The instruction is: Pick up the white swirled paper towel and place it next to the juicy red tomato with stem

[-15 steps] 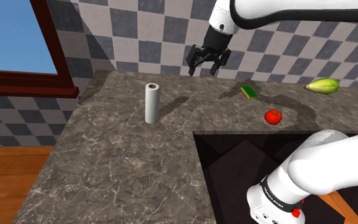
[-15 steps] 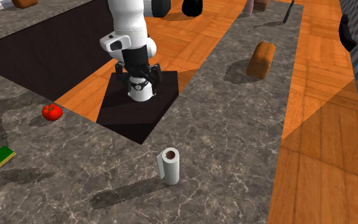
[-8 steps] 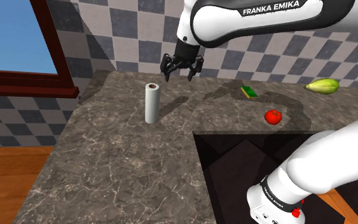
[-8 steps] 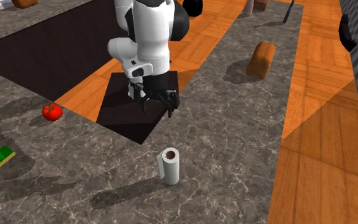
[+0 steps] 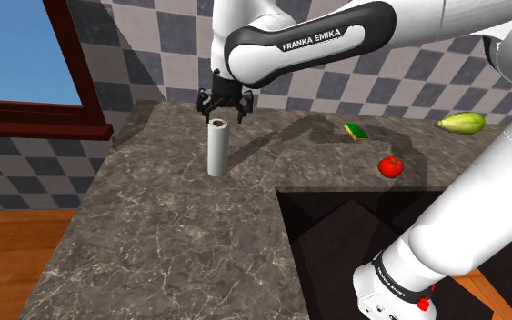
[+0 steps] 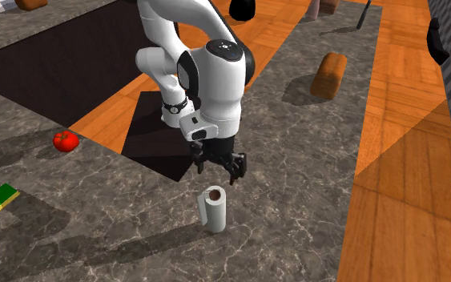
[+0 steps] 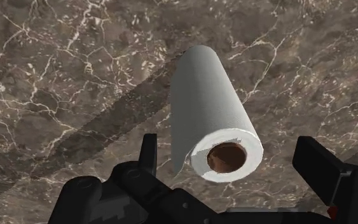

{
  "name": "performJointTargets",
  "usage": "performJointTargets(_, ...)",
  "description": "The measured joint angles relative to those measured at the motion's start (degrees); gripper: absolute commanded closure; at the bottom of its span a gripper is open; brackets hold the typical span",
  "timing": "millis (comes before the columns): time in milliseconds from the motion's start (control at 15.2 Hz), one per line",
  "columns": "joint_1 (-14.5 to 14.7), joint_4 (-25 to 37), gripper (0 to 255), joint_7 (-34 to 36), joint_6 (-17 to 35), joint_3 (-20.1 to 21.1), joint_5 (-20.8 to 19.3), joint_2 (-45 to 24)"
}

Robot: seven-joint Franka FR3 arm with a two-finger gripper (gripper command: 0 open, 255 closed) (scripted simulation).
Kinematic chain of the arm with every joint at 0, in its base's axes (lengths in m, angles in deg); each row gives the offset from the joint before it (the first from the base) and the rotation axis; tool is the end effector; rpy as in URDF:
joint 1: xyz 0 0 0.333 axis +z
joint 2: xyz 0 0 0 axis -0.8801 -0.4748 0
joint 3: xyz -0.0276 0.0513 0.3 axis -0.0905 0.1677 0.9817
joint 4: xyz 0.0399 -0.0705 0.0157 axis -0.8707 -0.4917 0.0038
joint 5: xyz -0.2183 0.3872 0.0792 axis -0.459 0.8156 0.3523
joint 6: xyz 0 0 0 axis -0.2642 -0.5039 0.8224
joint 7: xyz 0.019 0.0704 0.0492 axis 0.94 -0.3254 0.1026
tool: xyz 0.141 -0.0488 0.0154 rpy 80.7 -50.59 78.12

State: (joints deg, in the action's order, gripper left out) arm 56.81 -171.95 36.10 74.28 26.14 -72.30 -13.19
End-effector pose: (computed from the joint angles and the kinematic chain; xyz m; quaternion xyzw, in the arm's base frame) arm 0.5942 0.2280 0.3824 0.9713 -0.2159 0.0972 0.0201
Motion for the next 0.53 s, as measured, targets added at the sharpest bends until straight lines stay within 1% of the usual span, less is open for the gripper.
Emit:
performJointTargets(132, 0.5, 1.7, 0, 2.5, 0.3, 0.2, -2.1, -2.8)
performJointTargets(528, 0.7, 1.0, 0, 4.5, 3.7, -0.3, -4.6, -6.1)
